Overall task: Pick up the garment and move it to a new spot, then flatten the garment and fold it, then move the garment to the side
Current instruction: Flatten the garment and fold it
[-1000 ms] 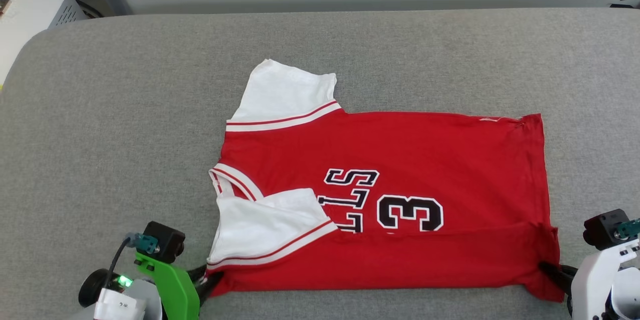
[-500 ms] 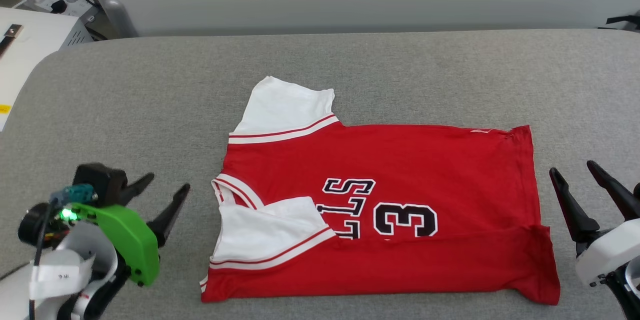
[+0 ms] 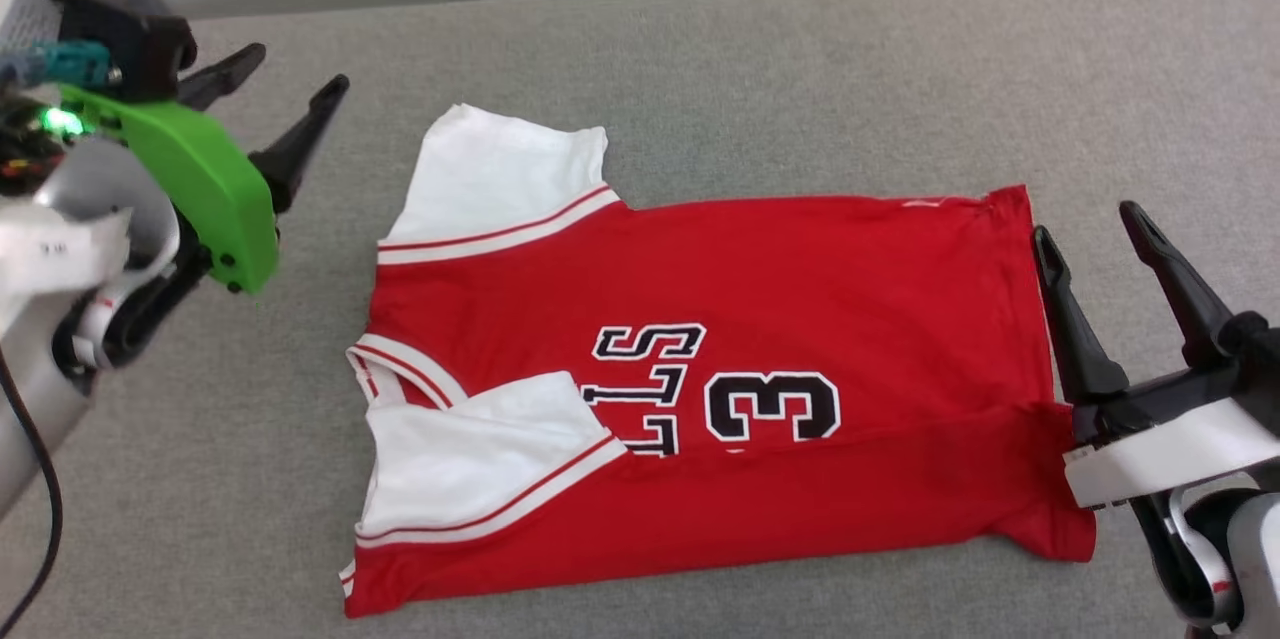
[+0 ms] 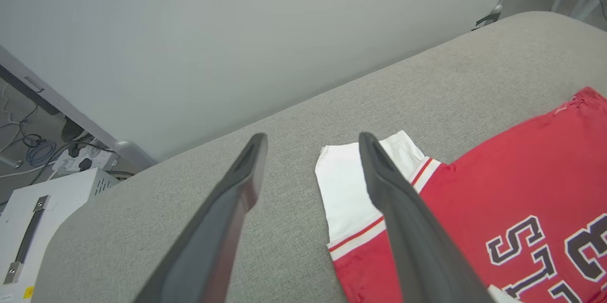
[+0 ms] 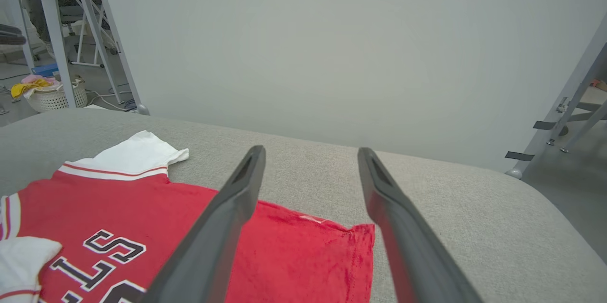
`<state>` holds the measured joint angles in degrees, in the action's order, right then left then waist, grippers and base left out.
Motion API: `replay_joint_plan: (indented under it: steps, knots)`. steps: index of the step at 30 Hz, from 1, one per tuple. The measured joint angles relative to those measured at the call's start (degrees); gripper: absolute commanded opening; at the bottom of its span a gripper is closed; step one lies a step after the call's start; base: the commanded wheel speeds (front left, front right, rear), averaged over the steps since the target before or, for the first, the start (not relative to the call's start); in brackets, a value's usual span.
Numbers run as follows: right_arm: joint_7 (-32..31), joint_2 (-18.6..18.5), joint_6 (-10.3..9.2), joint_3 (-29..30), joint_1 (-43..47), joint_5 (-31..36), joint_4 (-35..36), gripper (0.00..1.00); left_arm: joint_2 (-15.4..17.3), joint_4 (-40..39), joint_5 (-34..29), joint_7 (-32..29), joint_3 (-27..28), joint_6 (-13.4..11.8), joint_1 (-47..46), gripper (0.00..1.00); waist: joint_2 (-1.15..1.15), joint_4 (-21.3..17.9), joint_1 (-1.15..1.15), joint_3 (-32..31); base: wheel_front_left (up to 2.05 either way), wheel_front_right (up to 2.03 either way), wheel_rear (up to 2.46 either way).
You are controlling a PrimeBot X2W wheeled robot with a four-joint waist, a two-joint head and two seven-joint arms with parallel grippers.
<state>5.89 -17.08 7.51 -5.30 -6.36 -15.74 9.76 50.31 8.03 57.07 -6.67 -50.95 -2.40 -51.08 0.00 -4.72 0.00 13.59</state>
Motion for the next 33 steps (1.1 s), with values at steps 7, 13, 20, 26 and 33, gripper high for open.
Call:
replay_joint_plan:
  steps: [7,13,20,26,33]
  knots:
    - [0.7,1.1,0.01,-2.9,-3.7,0.5,0.5,1.00,-1.4,8.7,3.2,-18.8,-2.0,5.7,-11.8,1.00,0.00,-3.2,0.00,5.7,0.00,0.00,0.00]
    - [1.7,1.3,0.01,-3.9,-6.7,0.5,-0.3,1.00,-3.5,12.8,4.6,-33.4,-4.6,7.3,-20.1,1.00,0.00,-5.7,0.00,10.7,0.00,0.00,0.00]
    - [3.2,1.6,0.01,-6.9,-11.1,0.5,-2.4,1.00,-6.3,17.2,2.7,-40.6,-8.1,8.5,-25.8,1.00,0.00,-8.0,0.01,16.2,0.00,0.00,0.00]
    - [4.3,1.6,0.00,-8.6,-13.9,0.1,-4.4,1.00,-7.0,21.6,0.1,-42.1,-10.7,9.1,-27.5,1.00,0.00,-9.9,0.01,19.9,0.00,0.00,0.00]
    - [5.0,1.4,0.01,-8.4,-13.9,-0.3,-6.0,1.00,-6.6,22.3,0.1,-42.8,-12.1,9.7,-29.2,0.00,0.00,-10.9,0.00,21.2,0.00,0.00,0.00]
